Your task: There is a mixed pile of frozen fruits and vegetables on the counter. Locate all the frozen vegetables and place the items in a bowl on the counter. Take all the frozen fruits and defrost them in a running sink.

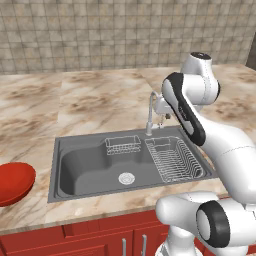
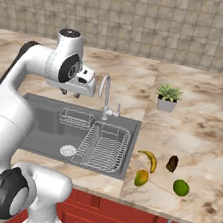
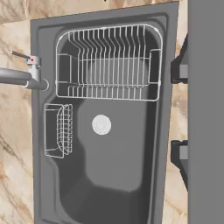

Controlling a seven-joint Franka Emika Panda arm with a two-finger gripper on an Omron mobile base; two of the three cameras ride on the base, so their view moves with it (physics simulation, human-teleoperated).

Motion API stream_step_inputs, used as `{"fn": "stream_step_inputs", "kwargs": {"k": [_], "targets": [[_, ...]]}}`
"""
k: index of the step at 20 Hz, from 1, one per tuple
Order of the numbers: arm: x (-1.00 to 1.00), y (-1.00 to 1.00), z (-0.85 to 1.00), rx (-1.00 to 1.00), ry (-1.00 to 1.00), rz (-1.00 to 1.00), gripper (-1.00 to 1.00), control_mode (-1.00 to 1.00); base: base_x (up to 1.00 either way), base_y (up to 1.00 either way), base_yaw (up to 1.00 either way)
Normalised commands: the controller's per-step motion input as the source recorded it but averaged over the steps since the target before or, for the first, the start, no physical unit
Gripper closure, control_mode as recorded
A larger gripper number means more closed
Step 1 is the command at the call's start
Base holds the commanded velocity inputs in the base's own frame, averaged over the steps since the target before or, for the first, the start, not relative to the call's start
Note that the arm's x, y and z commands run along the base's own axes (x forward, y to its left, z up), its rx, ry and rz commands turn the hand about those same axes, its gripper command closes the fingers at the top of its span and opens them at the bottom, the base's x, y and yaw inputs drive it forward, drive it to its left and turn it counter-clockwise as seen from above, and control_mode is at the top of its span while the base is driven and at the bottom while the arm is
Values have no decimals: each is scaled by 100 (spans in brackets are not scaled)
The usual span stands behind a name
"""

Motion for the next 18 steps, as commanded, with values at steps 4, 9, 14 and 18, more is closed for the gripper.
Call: {"fn": "stream_step_inputs", "kwargs": {"k": [4, 9, 14, 18], "targets": [[0, -9, 0, -1, 0, 0, -100, -100, 0, 0, 0], [0, -27, -3, -5, 0, 0, -100, -100, 0, 0, 0], [0, -34, -4, -5, 0, 0, -100, -100, 0, 0, 0], [0, -38, -8, -8, 0, 0, -100, -100, 0, 0, 0]]}}
